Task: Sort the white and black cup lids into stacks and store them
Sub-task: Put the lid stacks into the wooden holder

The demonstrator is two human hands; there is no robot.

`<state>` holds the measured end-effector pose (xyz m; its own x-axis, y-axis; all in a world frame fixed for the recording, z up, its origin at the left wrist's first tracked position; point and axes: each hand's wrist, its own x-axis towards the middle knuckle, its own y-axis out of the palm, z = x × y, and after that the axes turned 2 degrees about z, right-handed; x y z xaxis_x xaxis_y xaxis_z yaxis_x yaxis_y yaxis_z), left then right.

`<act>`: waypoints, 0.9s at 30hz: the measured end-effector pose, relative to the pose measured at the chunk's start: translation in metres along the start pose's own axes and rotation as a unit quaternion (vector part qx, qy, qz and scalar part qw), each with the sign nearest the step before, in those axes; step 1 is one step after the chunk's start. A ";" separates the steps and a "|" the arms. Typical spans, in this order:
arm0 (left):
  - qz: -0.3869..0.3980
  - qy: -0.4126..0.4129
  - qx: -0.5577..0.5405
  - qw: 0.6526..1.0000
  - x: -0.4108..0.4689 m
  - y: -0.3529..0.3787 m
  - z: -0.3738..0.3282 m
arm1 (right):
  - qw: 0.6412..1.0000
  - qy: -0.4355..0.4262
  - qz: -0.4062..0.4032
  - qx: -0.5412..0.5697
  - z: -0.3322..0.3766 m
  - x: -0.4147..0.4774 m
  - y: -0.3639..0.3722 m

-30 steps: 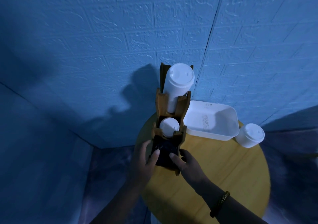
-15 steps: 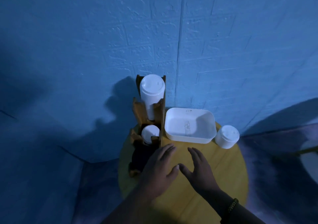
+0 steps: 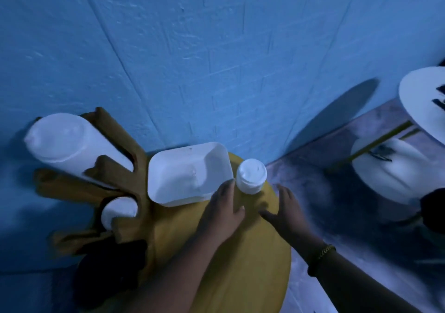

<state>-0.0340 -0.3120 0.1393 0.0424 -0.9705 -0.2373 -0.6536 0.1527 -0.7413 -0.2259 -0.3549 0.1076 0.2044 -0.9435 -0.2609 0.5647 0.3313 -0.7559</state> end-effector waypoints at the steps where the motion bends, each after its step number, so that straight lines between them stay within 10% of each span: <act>1: -0.007 0.004 0.010 1.000 0.012 0.001 -0.002 | 1.000 0.014 0.007 0.002 -0.005 0.011 0.001; 15: -0.104 0.125 0.226 0.960 0.088 0.030 0.019 | 0.990 -0.064 0.035 0.118 -0.027 0.080 0.018; 27: 0.018 -0.026 -0.084 0.996 -0.038 0.050 0.037 | 0.984 -0.080 0.096 0.124 -0.025 -0.031 0.042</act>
<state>-0.0407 -0.2602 0.0880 0.0530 -0.9534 -0.2970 -0.7718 0.1496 -0.6180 -0.2284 -0.3121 0.0696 0.4389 -0.8567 -0.2709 0.6776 0.5136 -0.5264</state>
